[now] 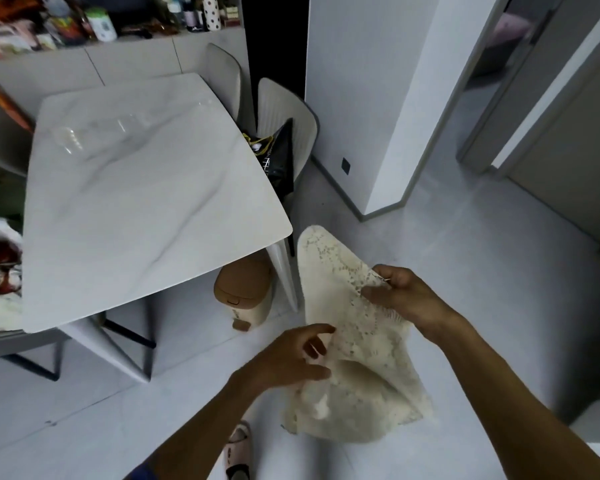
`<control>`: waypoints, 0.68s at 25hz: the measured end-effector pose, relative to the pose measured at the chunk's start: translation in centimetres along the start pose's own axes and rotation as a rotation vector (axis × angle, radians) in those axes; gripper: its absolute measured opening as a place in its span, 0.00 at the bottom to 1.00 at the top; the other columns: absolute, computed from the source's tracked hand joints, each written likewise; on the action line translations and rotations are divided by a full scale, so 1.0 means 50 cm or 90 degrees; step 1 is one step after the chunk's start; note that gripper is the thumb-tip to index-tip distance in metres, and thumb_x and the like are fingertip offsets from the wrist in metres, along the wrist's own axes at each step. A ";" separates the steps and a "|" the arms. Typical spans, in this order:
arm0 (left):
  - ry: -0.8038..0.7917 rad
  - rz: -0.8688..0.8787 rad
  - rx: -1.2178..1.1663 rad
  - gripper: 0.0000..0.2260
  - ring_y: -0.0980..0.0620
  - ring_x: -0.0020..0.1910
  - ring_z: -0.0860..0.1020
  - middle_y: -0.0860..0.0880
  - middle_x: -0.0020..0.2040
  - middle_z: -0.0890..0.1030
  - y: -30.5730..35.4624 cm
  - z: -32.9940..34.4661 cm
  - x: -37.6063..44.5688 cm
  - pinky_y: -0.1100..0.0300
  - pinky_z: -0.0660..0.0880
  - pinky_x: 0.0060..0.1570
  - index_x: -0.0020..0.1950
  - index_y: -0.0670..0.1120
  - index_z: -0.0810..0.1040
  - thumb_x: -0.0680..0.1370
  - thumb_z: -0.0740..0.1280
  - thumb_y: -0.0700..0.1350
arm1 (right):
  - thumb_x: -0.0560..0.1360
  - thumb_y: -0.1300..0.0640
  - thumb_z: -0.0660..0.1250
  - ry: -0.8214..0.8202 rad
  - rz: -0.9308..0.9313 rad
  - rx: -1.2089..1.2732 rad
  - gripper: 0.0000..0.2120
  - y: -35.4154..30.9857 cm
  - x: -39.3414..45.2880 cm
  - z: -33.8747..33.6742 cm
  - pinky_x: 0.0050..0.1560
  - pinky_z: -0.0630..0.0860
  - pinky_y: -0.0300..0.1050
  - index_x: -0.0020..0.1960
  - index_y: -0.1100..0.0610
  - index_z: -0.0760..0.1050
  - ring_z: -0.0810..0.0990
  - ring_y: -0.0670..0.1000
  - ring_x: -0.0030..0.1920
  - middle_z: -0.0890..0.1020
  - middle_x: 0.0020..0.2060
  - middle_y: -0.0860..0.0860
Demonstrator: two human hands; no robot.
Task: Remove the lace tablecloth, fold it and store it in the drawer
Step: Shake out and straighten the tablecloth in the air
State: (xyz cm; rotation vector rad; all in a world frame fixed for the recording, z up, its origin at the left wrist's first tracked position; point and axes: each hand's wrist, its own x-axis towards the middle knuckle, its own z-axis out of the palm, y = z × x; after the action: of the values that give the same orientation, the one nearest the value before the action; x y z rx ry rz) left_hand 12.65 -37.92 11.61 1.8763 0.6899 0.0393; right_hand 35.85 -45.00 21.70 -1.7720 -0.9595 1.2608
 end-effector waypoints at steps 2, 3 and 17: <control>0.031 -0.083 -0.117 0.30 0.52 0.59 0.76 0.55 0.57 0.77 -0.017 -0.055 0.011 0.57 0.78 0.57 0.65 0.63 0.69 0.68 0.79 0.50 | 0.76 0.61 0.69 -0.069 -0.058 0.023 0.05 -0.004 -0.011 0.003 0.55 0.80 0.57 0.51 0.57 0.81 0.85 0.58 0.50 0.86 0.49 0.56; 0.099 -0.100 -0.159 0.32 0.51 0.62 0.74 0.55 0.60 0.75 -0.015 -0.083 0.024 0.53 0.78 0.59 0.66 0.61 0.68 0.67 0.80 0.47 | 0.76 0.61 0.69 -0.099 -0.076 0.016 0.05 -0.005 -0.015 -0.001 0.53 0.80 0.55 0.51 0.56 0.82 0.85 0.57 0.50 0.86 0.49 0.55; -0.053 -0.073 -0.317 0.15 0.47 0.53 0.84 0.45 0.52 0.86 0.207 -0.179 0.135 0.52 0.78 0.58 0.53 0.46 0.83 0.70 0.76 0.51 | 0.75 0.69 0.66 -0.120 -0.123 -0.012 0.14 0.021 -0.102 -0.092 0.51 0.79 0.40 0.56 0.56 0.83 0.84 0.51 0.54 0.86 0.53 0.52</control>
State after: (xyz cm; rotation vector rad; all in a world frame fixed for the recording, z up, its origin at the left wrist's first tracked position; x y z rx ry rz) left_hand 19.78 -29.71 22.29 1.3535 0.6584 0.0534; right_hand 39.22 -50.64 23.88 -1.5522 -1.2213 1.3132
